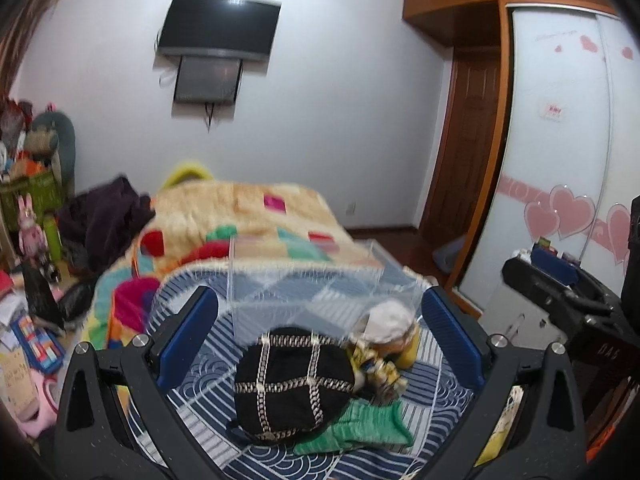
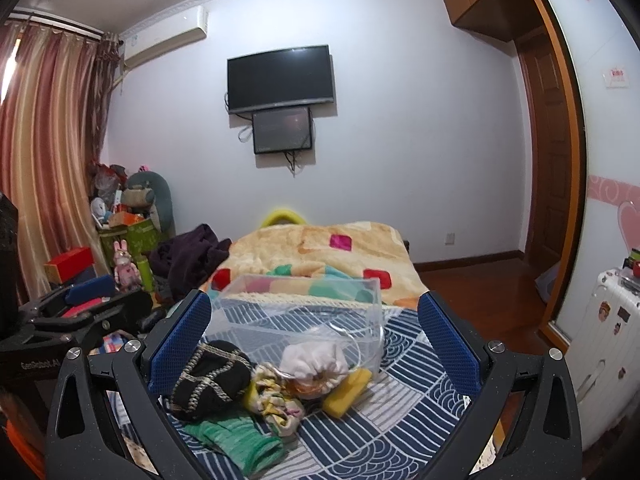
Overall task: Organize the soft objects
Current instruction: 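Grasp the black knit hat with the left tool while the right tool grasps the white cloth bundle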
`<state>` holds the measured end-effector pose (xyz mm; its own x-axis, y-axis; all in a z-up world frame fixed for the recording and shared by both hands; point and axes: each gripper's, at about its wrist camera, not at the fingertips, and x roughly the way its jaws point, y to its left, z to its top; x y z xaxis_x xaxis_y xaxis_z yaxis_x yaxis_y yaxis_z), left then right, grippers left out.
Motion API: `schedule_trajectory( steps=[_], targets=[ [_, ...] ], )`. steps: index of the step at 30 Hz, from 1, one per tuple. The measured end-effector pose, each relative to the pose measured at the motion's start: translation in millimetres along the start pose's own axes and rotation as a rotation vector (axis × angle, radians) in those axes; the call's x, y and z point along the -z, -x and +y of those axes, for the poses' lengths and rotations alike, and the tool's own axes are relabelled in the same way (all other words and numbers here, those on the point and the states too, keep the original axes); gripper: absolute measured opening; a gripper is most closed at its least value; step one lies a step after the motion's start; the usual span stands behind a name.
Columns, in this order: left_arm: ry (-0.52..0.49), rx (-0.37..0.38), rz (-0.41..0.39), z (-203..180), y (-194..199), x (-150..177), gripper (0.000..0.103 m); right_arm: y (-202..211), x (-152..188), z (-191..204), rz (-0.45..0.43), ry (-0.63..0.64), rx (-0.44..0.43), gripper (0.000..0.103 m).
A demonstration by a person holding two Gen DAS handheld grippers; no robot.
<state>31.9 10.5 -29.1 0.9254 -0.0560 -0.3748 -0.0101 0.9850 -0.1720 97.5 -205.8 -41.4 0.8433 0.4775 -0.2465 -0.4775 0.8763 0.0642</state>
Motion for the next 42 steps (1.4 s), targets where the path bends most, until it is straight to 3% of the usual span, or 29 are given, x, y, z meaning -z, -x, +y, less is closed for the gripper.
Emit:
schedule_trajectory(
  steps=[6,10,20,24,26,28,30,35,42],
  targets=[
    [0.028,-0.037,0.107,15,-35,23,0.103,-24,17,-12,0.09,-0.024,-0.001,0.103],
    [0.033,-0.063,0.174,26,-55,35,0.086,-41,30,-15,0.155,-0.032,-0.007,0.101],
    [0.056,-0.085,0.27,49,-92,60,0.074,-75,48,-22,0.278,-0.072,-0.059,0.084],
    [0.06,-0.062,0.276,51,-96,63,0.066,-90,54,-23,0.321,-0.083,-0.071,0.075],
    [0.048,-0.06,0.28,49,-97,64,0.052,-96,56,-23,0.344,-0.089,-0.089,0.063],
    [0.028,-0.066,0.282,46,-99,66,0.048,-102,59,-22,0.362,-0.09,-0.109,0.052],
    [0.011,-0.075,0.274,42,-99,66,0.042,-102,61,-21,0.365,-0.083,-0.109,0.048],
    [0.003,-0.086,0.258,40,-92,62,0.021,-98,59,-23,0.357,-0.074,-0.109,0.029],
    [-0.002,-0.059,0.195,35,-70,47,0.018,-81,50,-25,0.306,-0.078,-0.119,0.025]
  ],
)
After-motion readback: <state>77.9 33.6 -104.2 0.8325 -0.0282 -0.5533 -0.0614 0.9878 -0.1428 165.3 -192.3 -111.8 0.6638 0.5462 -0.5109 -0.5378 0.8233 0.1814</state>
